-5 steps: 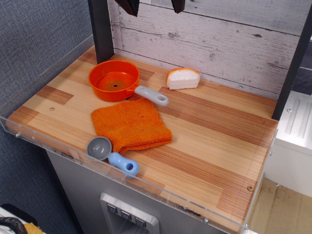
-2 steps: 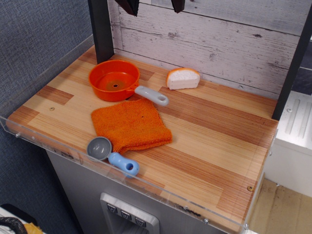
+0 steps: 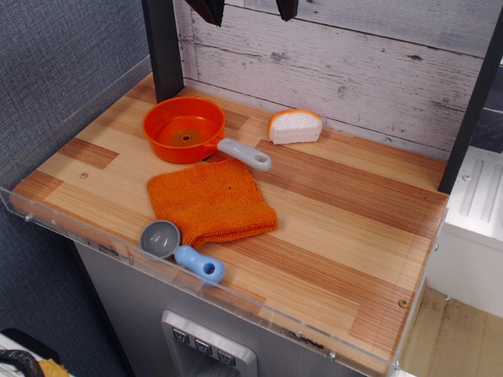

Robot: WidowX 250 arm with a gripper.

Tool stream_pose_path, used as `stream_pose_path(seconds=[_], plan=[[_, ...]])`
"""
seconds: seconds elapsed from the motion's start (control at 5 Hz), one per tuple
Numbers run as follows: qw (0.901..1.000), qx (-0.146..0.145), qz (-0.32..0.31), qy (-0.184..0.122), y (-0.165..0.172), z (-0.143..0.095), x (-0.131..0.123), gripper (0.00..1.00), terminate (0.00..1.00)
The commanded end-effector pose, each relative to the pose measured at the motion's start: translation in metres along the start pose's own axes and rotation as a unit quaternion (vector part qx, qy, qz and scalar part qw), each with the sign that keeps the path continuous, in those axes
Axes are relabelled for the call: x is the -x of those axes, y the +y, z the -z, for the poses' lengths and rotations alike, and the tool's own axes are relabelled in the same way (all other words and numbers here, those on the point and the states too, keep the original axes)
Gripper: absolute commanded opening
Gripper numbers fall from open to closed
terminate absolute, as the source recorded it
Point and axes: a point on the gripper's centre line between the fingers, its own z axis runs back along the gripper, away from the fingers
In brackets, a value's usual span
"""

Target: Place the napkin in between the pot and the spoon.

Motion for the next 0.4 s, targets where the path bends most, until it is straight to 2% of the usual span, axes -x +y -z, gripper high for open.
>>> stream_pose_path(seconds=[0.0,0.2], plan=[[0.9997,0.005,-0.003,-0.024,0.0007,-0.0141,-0.0022,1.0,0.0],[0.9997,0.005,-0.003,-0.024,0.0007,-0.0141,-0.0022,1.0,1.0]])
